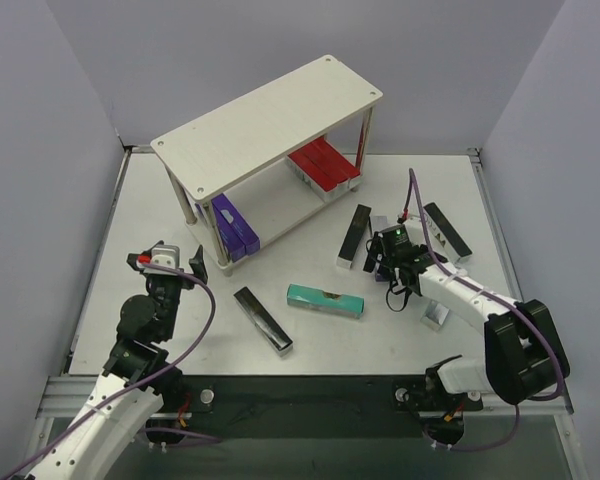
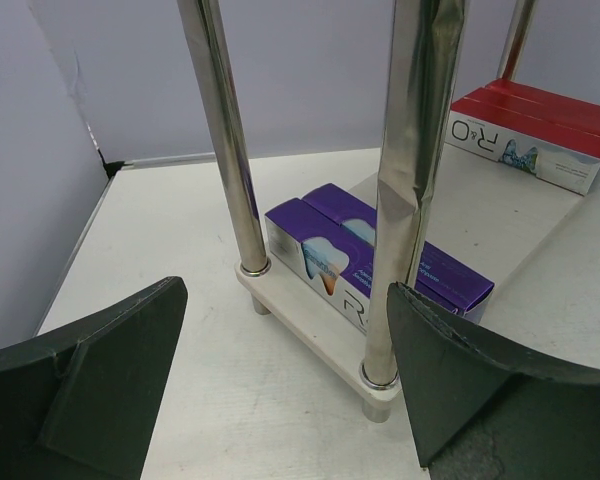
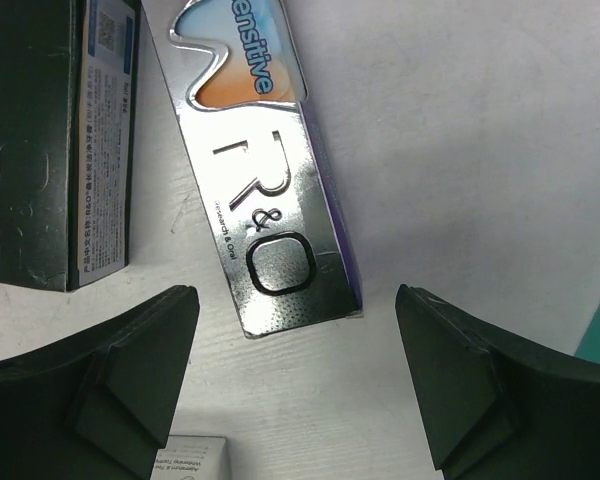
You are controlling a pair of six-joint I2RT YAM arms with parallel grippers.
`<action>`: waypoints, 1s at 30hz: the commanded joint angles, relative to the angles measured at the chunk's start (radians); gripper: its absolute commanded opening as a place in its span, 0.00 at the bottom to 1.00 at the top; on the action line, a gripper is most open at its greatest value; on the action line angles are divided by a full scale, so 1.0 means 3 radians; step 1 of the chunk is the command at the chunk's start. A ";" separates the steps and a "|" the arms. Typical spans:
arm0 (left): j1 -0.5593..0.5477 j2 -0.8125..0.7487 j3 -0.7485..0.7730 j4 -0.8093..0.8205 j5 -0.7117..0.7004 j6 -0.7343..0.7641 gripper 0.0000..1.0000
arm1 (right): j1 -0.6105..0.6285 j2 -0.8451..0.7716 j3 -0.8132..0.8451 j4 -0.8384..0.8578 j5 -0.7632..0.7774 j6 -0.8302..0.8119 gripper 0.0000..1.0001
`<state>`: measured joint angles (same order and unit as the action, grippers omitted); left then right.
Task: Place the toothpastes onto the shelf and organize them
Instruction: Pick up the toothpaste from the center of the board.
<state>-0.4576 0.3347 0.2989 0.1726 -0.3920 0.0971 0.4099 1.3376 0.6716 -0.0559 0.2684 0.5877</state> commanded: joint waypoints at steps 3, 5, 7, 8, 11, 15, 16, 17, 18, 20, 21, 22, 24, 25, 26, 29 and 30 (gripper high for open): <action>-0.0024 0.0014 0.0026 0.0146 0.0013 0.0004 0.93 | -0.0241 0.0219 0.0124 0.0109 -0.0546 -0.0394 0.82; -0.0024 0.0009 0.0026 0.0146 0.0003 0.0009 0.93 | -0.0262 0.0286 0.0164 0.0135 -0.0654 -0.0415 0.82; -0.0024 0.0004 0.0026 0.0141 0.0003 0.0009 0.93 | -0.0267 0.0383 0.0185 0.0150 -0.0735 -0.0435 0.81; -0.0024 -0.0001 0.0026 0.0140 0.0003 0.0009 0.93 | -0.0262 0.0409 0.0205 0.0140 -0.0761 -0.0440 0.80; -0.0024 0.0004 0.0031 0.0141 0.0003 0.0009 0.93 | -0.0247 0.0516 0.0231 0.0105 -0.0772 -0.0450 0.77; -0.0024 -0.0001 0.0037 0.0125 0.0018 -0.0001 0.93 | -0.0226 0.0552 0.0221 0.0053 -0.0665 -0.0486 0.70; -0.0024 -0.0006 0.0052 0.0095 0.0043 -0.0027 0.93 | -0.0226 0.0547 0.0226 0.0033 -0.0649 -0.0507 0.68; -0.0024 0.0004 0.0067 0.0064 0.0069 -0.0042 0.93 | -0.0216 0.0542 0.0221 0.0018 -0.0619 -0.0522 0.66; -0.0024 0.0004 0.0082 0.0028 0.0100 -0.0073 0.93 | -0.0211 0.0527 0.0226 -0.0003 -0.0573 -0.0532 0.63; -0.0024 0.0035 0.0164 -0.0099 0.0227 -0.0211 0.93 | -0.0201 0.0511 0.0226 -0.0033 -0.0532 -0.0583 0.59; -0.0024 0.0045 0.0210 -0.0161 0.0278 -0.0277 0.93 | -0.0206 0.0506 0.0236 -0.0049 -0.0466 -0.0583 0.57; -0.0024 0.0075 0.0256 -0.0308 0.0410 -0.0435 0.93 | -0.0206 0.0506 0.0251 -0.0069 -0.0460 -0.0578 0.56; -0.0024 0.0101 0.0420 -0.0477 0.0585 -0.0558 0.93 | -0.0185 0.0496 0.0277 -0.0080 -0.0465 -0.0629 0.49; -0.0024 0.0101 0.0471 -0.0691 0.0651 -0.0701 0.93 | -0.0150 0.0491 0.0313 -0.0145 -0.0450 -0.0634 0.47; -0.0024 0.0101 0.0578 -0.0769 0.0789 -0.0778 0.93 | -0.0114 0.0476 0.0328 -0.0176 -0.0424 -0.0665 0.43; -0.0024 0.0081 0.0726 -0.1076 0.0989 -0.1151 0.94 | 0.0014 0.0348 0.0333 -0.0284 -0.0297 -0.0732 0.36; -0.0024 0.0071 0.0788 -0.1127 0.1060 -0.1238 0.94 | 0.0040 0.0246 0.0323 -0.0299 -0.0281 -0.0762 0.34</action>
<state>-0.4595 0.3676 0.4412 -0.0521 -0.2001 -0.1104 0.3786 1.4960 0.7326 -0.0788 0.1200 0.3992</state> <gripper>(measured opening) 0.934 0.502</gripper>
